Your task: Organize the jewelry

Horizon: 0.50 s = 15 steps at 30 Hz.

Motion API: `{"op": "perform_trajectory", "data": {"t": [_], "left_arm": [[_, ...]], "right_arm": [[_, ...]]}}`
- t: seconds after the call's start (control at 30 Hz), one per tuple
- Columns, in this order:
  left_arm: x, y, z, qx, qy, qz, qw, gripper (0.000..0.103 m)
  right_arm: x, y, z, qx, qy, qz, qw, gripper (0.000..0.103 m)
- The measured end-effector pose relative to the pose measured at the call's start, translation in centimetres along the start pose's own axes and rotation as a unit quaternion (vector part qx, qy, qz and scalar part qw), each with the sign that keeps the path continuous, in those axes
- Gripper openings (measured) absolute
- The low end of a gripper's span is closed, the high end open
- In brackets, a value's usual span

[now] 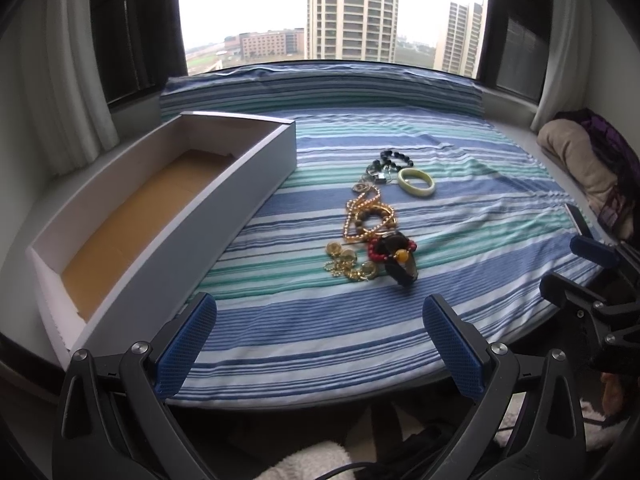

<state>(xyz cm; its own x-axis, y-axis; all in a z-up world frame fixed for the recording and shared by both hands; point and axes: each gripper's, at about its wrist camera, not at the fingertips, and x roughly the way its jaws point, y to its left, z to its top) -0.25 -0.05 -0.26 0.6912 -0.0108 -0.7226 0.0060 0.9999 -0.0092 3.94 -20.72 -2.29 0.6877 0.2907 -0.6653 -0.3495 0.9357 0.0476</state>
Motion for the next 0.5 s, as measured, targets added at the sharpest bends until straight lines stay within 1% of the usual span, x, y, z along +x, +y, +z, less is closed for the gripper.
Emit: {"op": "perform_trajectory", "data": {"t": [0.17, 0.37, 0.5], "left_arm": [[0.2, 0.0, 0.1, 0.004, 0.000, 0.003, 1.0000, 0.103], [0.6, 0.5, 0.3, -0.005, 0.004, 0.001, 1.0000, 0.103], [1.2, 1.6, 0.8, -0.019, 0.004, -0.011, 0.9998, 0.103]], "right_arm": [[0.0, -0.1, 0.3, 0.001, -0.003, 0.007, 1.000, 0.093], [0.9, -0.2, 0.1, -0.001, 0.014, 0.016, 1.000, 0.093], [1.2, -0.6, 0.0, -0.001, 0.022, 0.004, 1.000, 0.093]]}}
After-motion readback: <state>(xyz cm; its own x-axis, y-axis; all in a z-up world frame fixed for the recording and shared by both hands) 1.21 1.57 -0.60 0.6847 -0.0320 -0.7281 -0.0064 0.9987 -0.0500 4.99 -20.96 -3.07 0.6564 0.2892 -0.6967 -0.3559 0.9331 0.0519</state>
